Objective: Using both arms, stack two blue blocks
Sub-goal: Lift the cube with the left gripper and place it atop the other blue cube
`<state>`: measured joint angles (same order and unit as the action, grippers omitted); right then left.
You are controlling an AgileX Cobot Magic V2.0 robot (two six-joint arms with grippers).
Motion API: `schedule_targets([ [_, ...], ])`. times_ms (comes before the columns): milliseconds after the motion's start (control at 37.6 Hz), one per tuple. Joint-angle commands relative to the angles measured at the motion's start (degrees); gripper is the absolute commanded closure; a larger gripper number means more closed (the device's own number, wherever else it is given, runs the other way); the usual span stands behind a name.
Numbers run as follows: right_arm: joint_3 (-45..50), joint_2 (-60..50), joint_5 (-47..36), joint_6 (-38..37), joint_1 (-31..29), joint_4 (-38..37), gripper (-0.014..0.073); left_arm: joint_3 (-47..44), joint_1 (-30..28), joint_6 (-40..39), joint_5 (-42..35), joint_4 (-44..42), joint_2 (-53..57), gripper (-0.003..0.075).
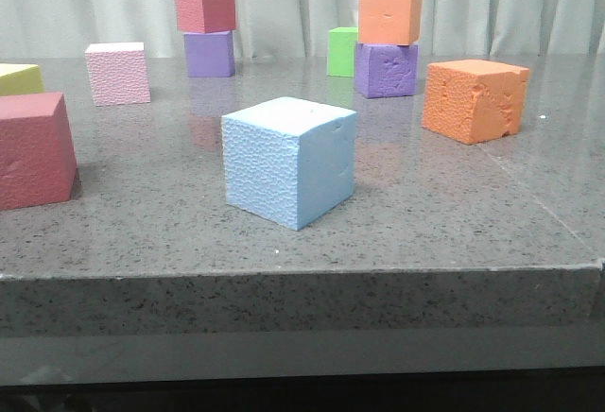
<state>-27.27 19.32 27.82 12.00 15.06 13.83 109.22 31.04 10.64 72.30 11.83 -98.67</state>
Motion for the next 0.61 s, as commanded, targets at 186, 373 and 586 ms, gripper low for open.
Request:
schedule_targets([
  [186,-1.59,0.49,-3.93,0.01,-0.29,0.65,0.0662,-3.63,7.61,0.23,-0.14,-0.46,3.64,0.0458],
  [373,-1.59,0.49,-3.83,0.01,-0.29,0.65,0.0662,-6.82,10.5,0.23,-2.32,-2.29,3.64,0.0458],
  [586,-1.59,0.49,-3.77,0.01,-0.29,0.65,0.0662,-10.13,12.11,0.23,-6.95,-2.68,3.64,0.0458],
])
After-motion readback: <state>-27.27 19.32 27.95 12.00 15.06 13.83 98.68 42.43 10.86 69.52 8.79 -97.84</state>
